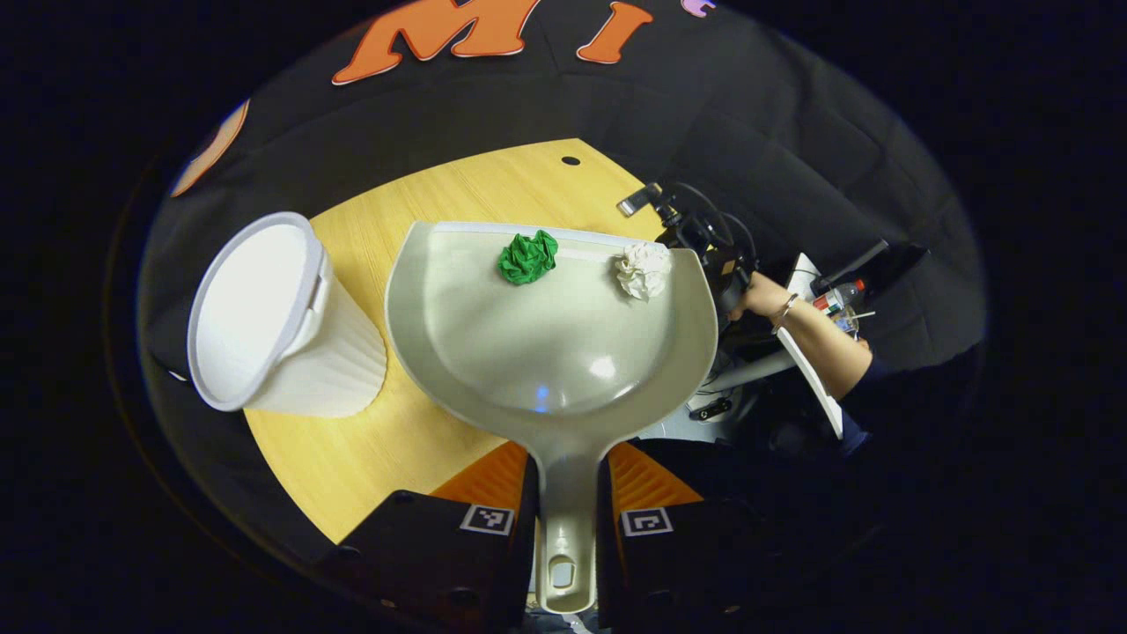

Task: Pick up the small broom and dustpan from the desktop, sweep the trash into the dustpan with the broom, and then empty the trash into the garbage bin.

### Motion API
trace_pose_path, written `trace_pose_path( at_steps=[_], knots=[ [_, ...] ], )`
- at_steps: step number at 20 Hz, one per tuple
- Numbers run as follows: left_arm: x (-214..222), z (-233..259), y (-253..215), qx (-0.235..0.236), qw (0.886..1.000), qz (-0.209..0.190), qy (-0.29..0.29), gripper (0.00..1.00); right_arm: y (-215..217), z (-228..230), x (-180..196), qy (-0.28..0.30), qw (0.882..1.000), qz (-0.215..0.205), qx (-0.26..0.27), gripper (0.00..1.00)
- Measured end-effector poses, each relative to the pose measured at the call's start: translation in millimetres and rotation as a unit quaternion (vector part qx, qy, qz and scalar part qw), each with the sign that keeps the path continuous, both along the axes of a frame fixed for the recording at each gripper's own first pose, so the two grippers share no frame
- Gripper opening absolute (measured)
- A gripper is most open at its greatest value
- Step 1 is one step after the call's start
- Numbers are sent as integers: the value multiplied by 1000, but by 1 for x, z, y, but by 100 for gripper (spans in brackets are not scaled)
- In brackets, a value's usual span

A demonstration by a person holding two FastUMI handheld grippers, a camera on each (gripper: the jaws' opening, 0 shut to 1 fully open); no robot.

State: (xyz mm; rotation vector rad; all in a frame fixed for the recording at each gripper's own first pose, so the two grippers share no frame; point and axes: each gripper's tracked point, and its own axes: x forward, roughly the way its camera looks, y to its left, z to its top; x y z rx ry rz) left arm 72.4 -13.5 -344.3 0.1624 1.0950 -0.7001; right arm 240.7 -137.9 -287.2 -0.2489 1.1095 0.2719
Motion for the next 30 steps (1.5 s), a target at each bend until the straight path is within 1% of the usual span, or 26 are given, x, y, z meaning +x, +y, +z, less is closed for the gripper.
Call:
trace_pose_path(
  at_steps=[3, 4, 6, 9, 11, 14, 18, 21, 23, 25, 26, 27, 29, 30],
  knots=[
    [1, 18, 1, -18, 999, 38, 8, 30, -1, 0, 2, 5, 1000, 16, 1, 16],
    [7, 25, 11, -14, 998, 54, 0, 30, 0, 2, 4, 5, 1000, 19, 2, 17],
    [26, 30, 36, 11, 995, 93, -21, 30, 0, 2, 4, 6, 1000, 23, 4, 17],
    [47, 38, 79, 30, 987, 154, -24, 30, 0, 1, 6, 8, 1000, 29, 3, 17],
    [64, 38, 115, 60, 980, 186, -36, 30, 4, -1, 10, 10, 999, 30, 3, 17],
    [85, 37, 167, 133, 968, 206, -58, 30, 7, -1, 14, 12, 999, 31, 3, 16],
    [96, 36, 200, 220, 952, 196, -78, 30, 11, -1, 21, 11, 999, 30, 4, 16],
    [100, 43, 214, 289, 936, 175, -97, 30, 13, -1, 25, 11, 999, 30, 4, 16],
    [97, 44, 219, 322, 927, 163, -98, 30, 14, -1, 27, 11, 1000, 27, 6, 16],
    [97, 44, 229, 359, 917, 141, -105, 30, 15, -1, 28, 12, 1000, 25, 7, 17],
    [97, 44, 237, 382, 908, 129, -112, 30, 16, -2, 29, 12, 1000, 23, 8, 16],
    [96, 45, 241, 409, 898, 114, -118, 30, 16, -2, 31, 12, 1000, 22, 7, 16],
    [98, 51, 252, 473, 867, 69, -140, 30, 17, -1, 30, 13, 1000, 22, 6, 16],
    [97, 52, 254, 493, 856, 53, -145, 30, 18, -1, 30, 13, 1000, 21, 6, 16]
  ],
)
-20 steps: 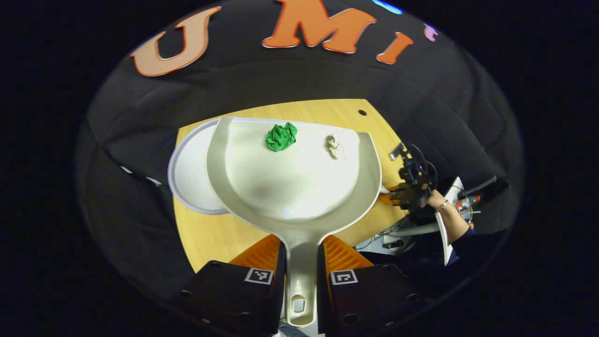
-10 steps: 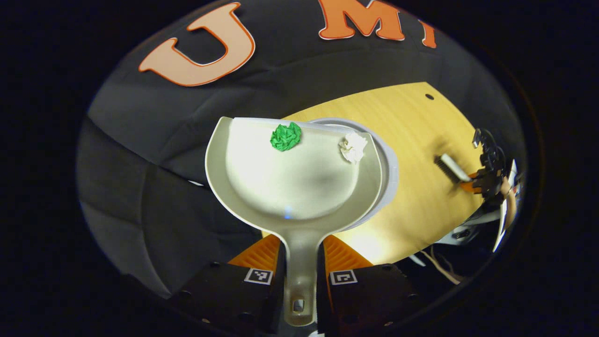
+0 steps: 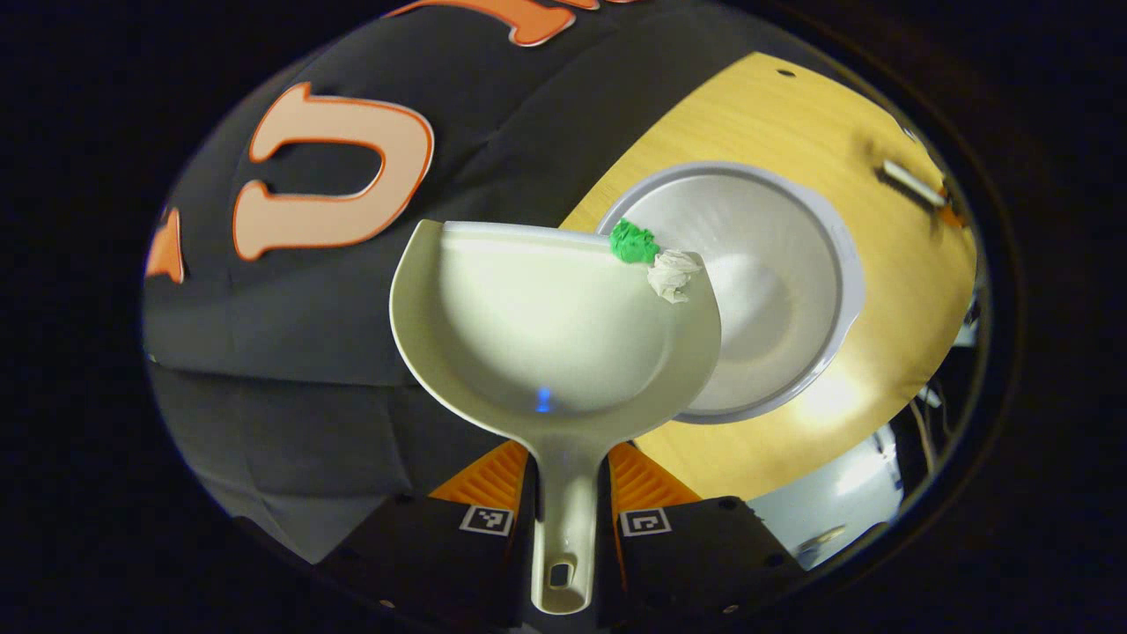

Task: Pick up the small broom and dustpan from the desktop, sweep the trash into the dustpan with the broom, and then empty the trash into the garbage bin.

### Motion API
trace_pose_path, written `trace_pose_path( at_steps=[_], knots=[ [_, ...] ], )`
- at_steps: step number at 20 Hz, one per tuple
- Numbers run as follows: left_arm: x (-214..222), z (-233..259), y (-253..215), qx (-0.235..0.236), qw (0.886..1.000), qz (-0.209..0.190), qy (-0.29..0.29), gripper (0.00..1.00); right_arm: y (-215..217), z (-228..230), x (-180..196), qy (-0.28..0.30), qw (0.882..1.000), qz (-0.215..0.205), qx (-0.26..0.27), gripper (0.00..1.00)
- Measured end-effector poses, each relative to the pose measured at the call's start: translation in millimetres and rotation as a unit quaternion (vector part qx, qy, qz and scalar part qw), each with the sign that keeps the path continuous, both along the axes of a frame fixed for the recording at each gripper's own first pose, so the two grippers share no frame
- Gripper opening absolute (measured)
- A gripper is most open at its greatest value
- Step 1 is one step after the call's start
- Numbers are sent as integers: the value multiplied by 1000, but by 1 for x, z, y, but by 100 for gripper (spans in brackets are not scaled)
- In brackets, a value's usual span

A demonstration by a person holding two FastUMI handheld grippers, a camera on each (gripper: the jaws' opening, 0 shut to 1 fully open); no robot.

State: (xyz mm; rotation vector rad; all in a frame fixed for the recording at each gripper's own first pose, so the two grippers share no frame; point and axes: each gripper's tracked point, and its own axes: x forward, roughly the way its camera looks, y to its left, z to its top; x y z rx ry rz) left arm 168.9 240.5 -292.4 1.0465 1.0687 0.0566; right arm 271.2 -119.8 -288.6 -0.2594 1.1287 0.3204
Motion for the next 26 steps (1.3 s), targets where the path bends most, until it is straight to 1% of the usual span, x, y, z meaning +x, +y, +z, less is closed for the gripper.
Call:
trace_pose_path(
  at_steps=[1, 4, 5, 7, 8, 9, 12, 14, 15, 16, 18, 19, 21, 23, 26],
  knots=[
    [0, 0, -1, 9, 1000, -8, 5, 30, 1, 0, 0, 0, 1000, -1, 0, 16],
    [2, -5, -1, 10, 1000, -14, 17, 30, 1, 0, 0, 0, 1000, -2, 0, 16],
    [3, -3, 0, 25, 999, -22, 19, 30, 1, -1, 1, 0, 1000, -2, -2, 16],
    [8, 8, 1, 80, 995, -47, 20, 30, 1, -1, 1, -1, 1000, -2, -2, 16],
    [9, 9, -1, 93, 994, -54, 24, 30, 2, -1, -1, 0, 1000, -3, -1, 16],
    [7, 5, -5, 80, 995, -49, 27, 29, 3, 0, 0, -1, 1000, -4, -1, 16],
    [-9, -14, -13, -15, 999, -13, 31, 30, 3, 0, 0, -2, 1000, -5, -1, 16],
    [-18, -27, -18, -78, 997, 16, 24, 30, 4, 0, 0, 0, 1000, -9, 3, 16],
    [-22, -34, -20, -108, 993, 32, 20, 30, 4, 0, 0, 0, 1000, -11, 6, 17],
    [-25, -37, -26, -141, 989, 47, 15, 30, 3, -1, -1, 1, 1000, -12, 7, 16],
    [-32, -45, -37, -212, 974, 75, -3, 30, 5, 0, -1, 2, 1000, -12, 7, 16],
    [-32, -47, -39, -239, 967, 89, -13, 30, 5, 1, -1, 2, 1000, -10, 6, 16],
    [-38, -39, -44, -268, 957, 105, -42, 30, 5, 1, -1, 2, 1000, -7, 5, 16],
    [-36, -32, -50, -285, 951, 98, -74, 30, 6, 2, -1, -1, 1000, -13, 6, 16],
    [-27, -23, -77, -329, 937, 65, -100, 30, 8, -1, -5, 1, 1000, -13, 10, 16]
  ],
)
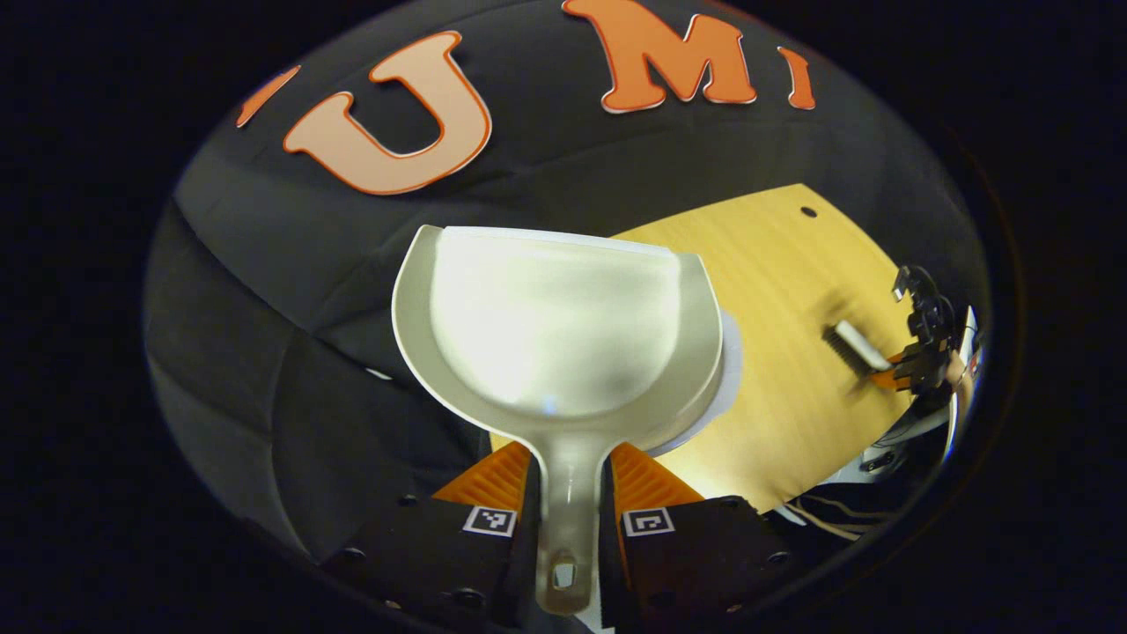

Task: Pick up the small broom and dustpan from the desktop, sweep the trash into the dustpan with the broom, and then empty the trash into the garbage bin.

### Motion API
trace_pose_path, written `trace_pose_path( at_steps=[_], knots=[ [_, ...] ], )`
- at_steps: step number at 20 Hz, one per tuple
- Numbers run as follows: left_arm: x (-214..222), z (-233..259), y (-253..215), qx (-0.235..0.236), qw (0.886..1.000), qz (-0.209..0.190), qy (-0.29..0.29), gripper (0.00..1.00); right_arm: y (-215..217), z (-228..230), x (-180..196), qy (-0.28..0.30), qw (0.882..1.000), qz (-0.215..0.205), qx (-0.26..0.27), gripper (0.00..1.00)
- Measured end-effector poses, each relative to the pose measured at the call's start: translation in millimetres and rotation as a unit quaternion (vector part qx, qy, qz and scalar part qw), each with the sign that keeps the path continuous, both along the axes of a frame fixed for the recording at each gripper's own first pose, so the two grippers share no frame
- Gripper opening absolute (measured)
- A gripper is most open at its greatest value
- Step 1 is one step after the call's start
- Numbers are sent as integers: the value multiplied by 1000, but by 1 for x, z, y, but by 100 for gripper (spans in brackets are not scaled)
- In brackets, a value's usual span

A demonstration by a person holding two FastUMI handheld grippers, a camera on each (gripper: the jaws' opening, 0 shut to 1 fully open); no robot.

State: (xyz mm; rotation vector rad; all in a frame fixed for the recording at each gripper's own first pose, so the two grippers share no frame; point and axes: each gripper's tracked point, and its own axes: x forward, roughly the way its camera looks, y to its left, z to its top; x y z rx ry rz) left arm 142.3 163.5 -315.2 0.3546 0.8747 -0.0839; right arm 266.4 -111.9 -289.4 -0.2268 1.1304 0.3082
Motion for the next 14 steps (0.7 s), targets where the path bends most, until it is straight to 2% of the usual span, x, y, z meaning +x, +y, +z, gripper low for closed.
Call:
trace_pose_path(
  at_steps=[4, 8, 11, 14],
  knots=[
    [5, 7, -45, -57, 997, -58, -8, 29, 2, 3, 0, -3, 1000, 7, 5, 16],
    [-8, 2, -90, -126, 986, -104, 23, 30, 2, 3, 0, -8, 1000, 10, 13, 16],
    [-13, -15, -106, -146, 982, -110, 49, 30, 2, 2, 0, -9, 1000, 7, 17, 16],
    [-10, -63, -123, -161, 980, -93, 77, 30, 4, 1, -1, -11, 1000, 2, 20, 16]
  ],
)
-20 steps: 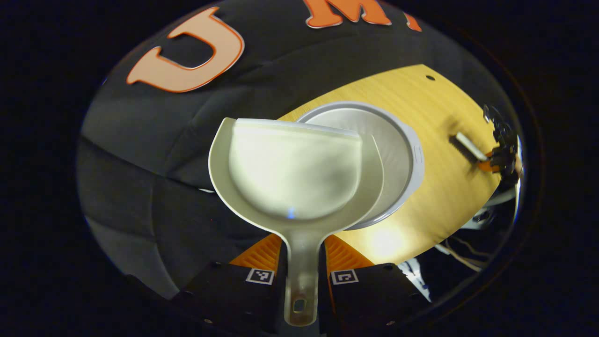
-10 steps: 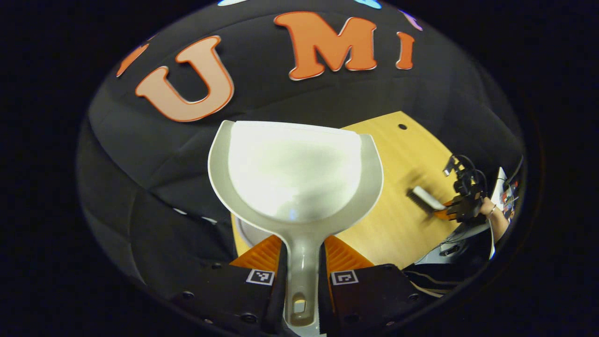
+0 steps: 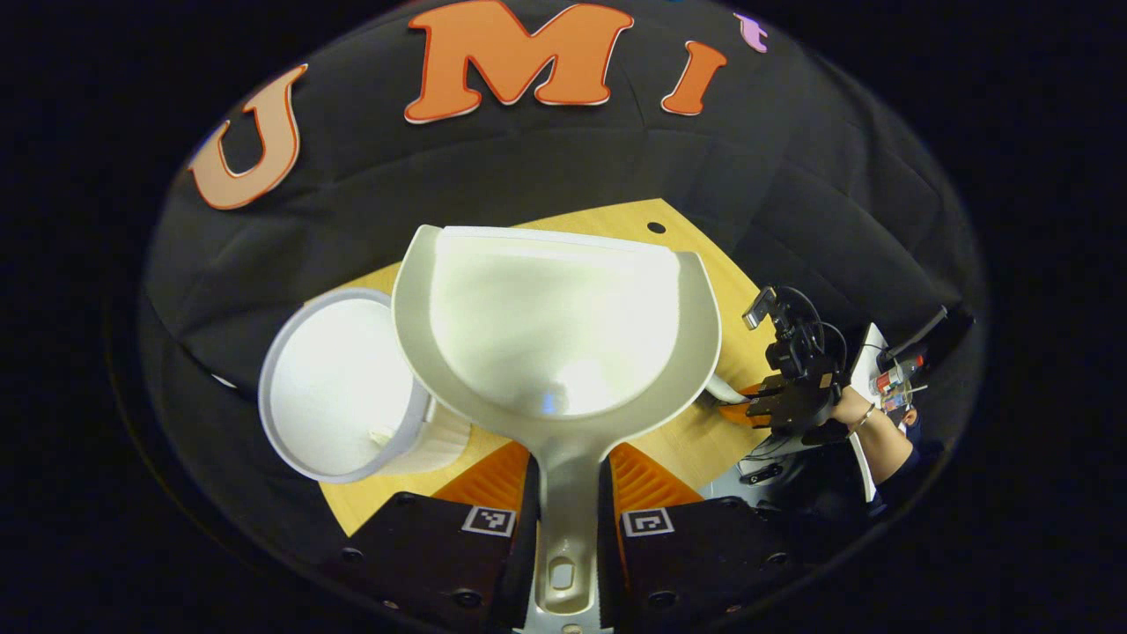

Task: Pick up the small broom and dustpan from the desktop, sweep the trash into the dustpan with the broom, and then empty the trash into the garbage bin.

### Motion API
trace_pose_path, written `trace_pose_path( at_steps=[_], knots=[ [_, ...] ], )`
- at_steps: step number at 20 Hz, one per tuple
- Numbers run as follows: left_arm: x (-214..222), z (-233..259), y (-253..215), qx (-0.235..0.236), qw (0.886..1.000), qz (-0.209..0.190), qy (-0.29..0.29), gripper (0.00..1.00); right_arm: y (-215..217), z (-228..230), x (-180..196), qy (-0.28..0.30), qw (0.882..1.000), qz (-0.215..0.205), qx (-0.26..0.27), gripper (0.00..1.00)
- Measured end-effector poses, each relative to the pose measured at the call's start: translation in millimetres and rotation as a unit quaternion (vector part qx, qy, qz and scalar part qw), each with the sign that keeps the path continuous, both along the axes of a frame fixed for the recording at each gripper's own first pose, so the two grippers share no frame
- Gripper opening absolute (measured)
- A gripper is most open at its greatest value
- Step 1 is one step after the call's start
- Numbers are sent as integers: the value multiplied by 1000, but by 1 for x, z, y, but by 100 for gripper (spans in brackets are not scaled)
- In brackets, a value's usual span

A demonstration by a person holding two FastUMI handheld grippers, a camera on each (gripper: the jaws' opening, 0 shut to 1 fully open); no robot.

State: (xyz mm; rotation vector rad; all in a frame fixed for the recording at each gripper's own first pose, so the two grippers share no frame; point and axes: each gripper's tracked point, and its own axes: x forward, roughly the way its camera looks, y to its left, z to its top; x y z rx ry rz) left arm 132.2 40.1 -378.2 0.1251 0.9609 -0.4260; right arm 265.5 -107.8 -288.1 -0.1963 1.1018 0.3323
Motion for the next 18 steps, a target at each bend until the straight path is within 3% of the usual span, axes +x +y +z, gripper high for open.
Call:
trace_pose_path(
  at_steps=[5, 11, 14, 18],
  knots=[
    [7, -93, -37, -25, 997, 52, 49, 30, 3, -6, 5, 7, 1000, 2, -1, 16],
    [18, -193, -46, 3, 991, 109, 82, 30, -1, -6, 13, 13, 1000, -4, 2, 16],
    [22, -215, -53, -9, 986, 133, 99, 30, 0, -4, 10, 11, 1000, -14, 6, 16],
    [23, -223, -54, 9, 983, 160, 86, 30, -19, 0, 21, -10, 998, -64, 8, 16]
  ],
)
